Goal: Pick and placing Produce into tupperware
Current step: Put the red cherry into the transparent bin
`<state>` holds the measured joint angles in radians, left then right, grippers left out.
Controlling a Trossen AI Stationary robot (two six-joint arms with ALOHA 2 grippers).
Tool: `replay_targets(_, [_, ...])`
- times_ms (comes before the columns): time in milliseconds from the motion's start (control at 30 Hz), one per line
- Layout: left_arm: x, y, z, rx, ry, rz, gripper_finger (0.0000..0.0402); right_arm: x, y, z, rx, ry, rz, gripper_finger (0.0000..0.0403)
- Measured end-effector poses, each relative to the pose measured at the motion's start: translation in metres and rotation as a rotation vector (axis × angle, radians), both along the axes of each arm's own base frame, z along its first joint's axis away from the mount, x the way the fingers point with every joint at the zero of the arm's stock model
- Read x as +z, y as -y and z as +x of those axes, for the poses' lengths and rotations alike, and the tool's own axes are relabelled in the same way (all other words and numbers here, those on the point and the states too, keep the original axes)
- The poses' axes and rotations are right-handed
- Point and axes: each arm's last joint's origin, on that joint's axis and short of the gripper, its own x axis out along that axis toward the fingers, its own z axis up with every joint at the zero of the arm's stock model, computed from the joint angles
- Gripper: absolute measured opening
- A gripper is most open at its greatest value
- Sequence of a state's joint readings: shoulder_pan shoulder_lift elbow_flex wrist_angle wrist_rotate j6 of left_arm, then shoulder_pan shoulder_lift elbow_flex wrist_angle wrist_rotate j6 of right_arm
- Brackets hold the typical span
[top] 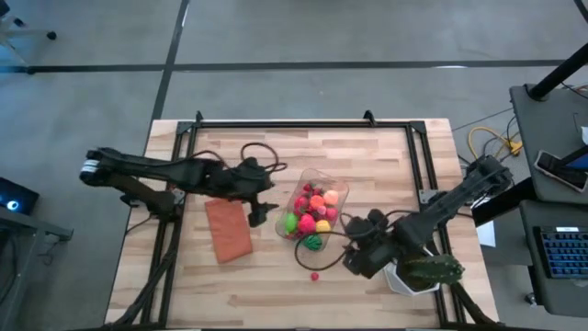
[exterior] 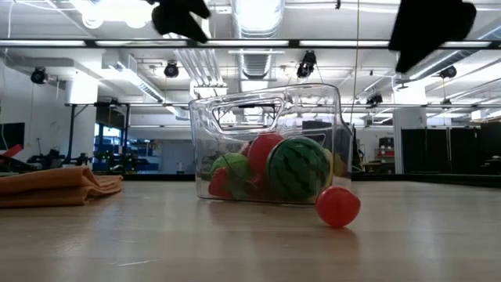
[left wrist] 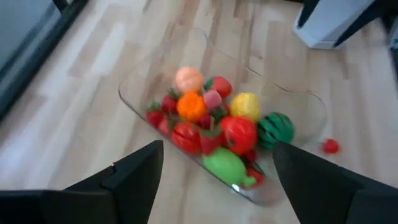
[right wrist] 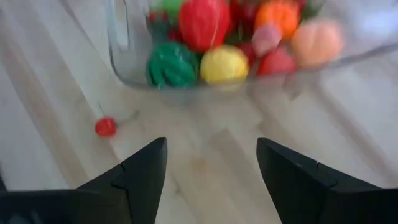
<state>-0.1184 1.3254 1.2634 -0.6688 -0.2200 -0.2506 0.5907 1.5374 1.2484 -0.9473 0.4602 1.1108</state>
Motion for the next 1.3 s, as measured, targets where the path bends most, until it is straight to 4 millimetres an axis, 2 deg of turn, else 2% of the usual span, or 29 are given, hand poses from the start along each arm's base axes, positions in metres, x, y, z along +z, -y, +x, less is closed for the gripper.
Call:
replay_targets(133, [-0.004,0.009,-0.024,0.046,0.006,-0.106,0.0288,-0.024,-0.009,0.01,0.007,-0.088,0.04,0.024])
replay_targets(233, [-0.011,0.017,-0.041,0.088,-0.001,-0.202,0.0288,-0.035,-0.016,0.019,0.014,-0.115,0.049,0.024])
replay_targets(433, [-0.027,0.036,-0.068,0.152,-0.005,-0.397,0.0288,-0.05,-0.025,0.044,-0.051,-0.16,0.135,0.024])
replay_targets(600, [-0.042,0.05,-0.086,0.176,-0.044,-0.497,0.0288,-0.057,-0.043,0.074,0.005,-0.138,0.26,0.024])
replay_targets(733, [-0.054,0.057,-0.095,0.151,-0.082,-0.497,0.0288,-0.062,-0.055,0.091,-0.027,-0.153,0.308,0.024])
replay_targets(900, [-0.064,0.057,-0.102,0.112,-0.111,-0.456,0.0288,-0.077,-0.066,0.111,-0.182,-0.157,0.362,0.024])
replay_targets(1133, [-0.061,0.056,-0.111,0.026,-0.091,-0.424,0.0288,-0.1,-0.069,0.135,-0.31,-0.27,0.336,0.0259])
replay_targets(1300, [-0.059,0.052,-0.119,-0.003,-0.062,-0.415,0.0288,-0.104,-0.069,0.151,-0.347,-0.305,0.31,0.0286])
